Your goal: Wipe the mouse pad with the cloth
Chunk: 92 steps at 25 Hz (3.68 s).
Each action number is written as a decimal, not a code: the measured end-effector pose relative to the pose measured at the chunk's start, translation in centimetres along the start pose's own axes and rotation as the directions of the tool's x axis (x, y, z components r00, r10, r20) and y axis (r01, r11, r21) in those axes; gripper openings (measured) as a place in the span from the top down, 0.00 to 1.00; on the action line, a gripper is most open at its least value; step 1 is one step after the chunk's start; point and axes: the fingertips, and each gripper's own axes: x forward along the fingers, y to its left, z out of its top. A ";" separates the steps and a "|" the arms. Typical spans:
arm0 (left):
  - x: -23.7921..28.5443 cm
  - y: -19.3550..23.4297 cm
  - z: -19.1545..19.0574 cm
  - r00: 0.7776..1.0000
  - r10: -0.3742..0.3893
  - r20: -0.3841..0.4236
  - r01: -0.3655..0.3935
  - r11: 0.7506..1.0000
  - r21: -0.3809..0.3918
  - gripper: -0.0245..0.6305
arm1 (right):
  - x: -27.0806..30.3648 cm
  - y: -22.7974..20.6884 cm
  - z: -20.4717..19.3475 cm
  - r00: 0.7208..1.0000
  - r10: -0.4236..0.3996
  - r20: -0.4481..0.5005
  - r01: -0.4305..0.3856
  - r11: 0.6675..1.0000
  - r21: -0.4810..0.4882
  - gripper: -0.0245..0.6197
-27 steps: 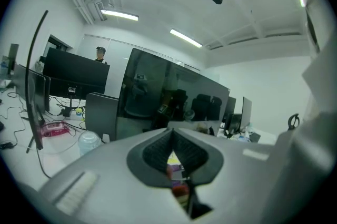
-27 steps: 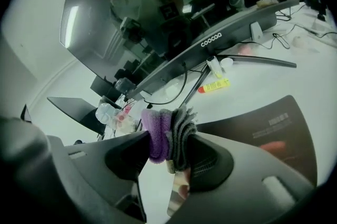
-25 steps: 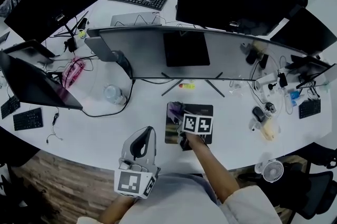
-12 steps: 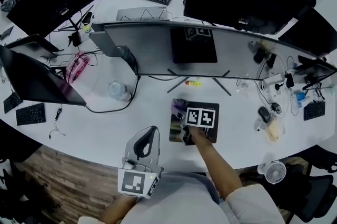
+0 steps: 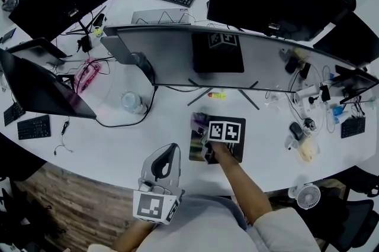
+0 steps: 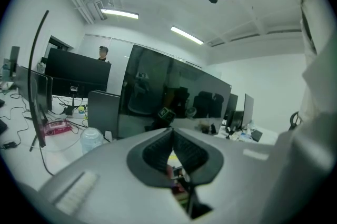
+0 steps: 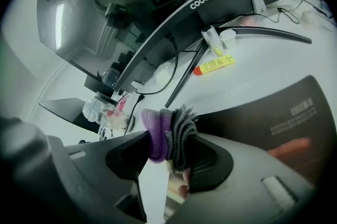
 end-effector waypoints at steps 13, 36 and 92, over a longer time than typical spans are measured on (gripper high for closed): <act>-0.6 -0.8 -0.1 1.000 0.009 0.005 -0.009 1.000 -0.003 0.96 | -0.7 -0.9 0.0 1.000 0.004 -0.014 -0.004 1.000 0.010 0.65; -0.8 -2.3 0.5 0.999 -0.021 0.027 0.021 1.000 0.013 0.96 | -3.2 -3.6 0.4 1.000 -0.027 -0.012 0.028 0.999 0.039 0.65; -0.1 -6.0 -0.3 0.996 -0.083 0.010 0.083 0.996 0.025 0.96 | -10.5 -12.1 1.4 0.996 -0.082 -0.030 0.085 0.986 0.143 0.65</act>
